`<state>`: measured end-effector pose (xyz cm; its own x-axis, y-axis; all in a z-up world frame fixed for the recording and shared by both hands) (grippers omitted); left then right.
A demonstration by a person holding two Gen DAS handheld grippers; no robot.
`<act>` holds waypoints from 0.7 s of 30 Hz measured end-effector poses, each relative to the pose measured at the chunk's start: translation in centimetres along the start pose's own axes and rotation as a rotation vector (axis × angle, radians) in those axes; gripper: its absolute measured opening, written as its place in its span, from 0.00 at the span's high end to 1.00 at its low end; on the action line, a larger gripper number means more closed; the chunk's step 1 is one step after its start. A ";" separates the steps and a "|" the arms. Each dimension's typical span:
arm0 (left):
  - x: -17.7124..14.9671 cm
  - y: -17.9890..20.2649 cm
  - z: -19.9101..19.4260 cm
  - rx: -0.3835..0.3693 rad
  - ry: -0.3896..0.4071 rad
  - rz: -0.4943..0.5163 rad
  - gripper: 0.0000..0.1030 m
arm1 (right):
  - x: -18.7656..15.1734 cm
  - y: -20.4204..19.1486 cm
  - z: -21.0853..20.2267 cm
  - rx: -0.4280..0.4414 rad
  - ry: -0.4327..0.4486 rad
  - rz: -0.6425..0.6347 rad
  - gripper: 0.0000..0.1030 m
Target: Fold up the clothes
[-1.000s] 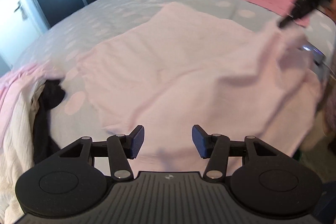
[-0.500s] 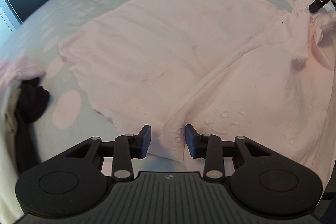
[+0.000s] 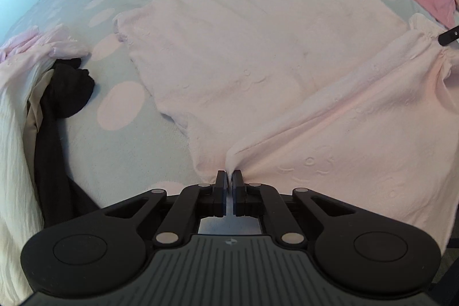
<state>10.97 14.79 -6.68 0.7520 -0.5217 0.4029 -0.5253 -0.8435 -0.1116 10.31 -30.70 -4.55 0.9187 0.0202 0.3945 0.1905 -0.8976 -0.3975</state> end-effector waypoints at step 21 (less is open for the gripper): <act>-0.1 8.7 -6.1 -0.002 0.157 0.039 0.77 | -3.1 -8.1 -1.1 -0.133 0.191 -0.474 0.76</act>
<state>3.86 8.30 -2.13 0.6598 -0.5276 0.5351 -0.5538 -0.8227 -0.1283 5.56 -24.01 -1.61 0.6604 0.3683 0.6544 0.5128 -0.8578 -0.0347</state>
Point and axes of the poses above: each gripper's, at about its wrist camera, not at the fingertips, and z roughly the way its jaws point, y to its right, x to its top, the point moved 1 cm from there along z, roughly the way its jaws point, and after that the axes turned 2 degrees about -y, right-handed, at the moved point
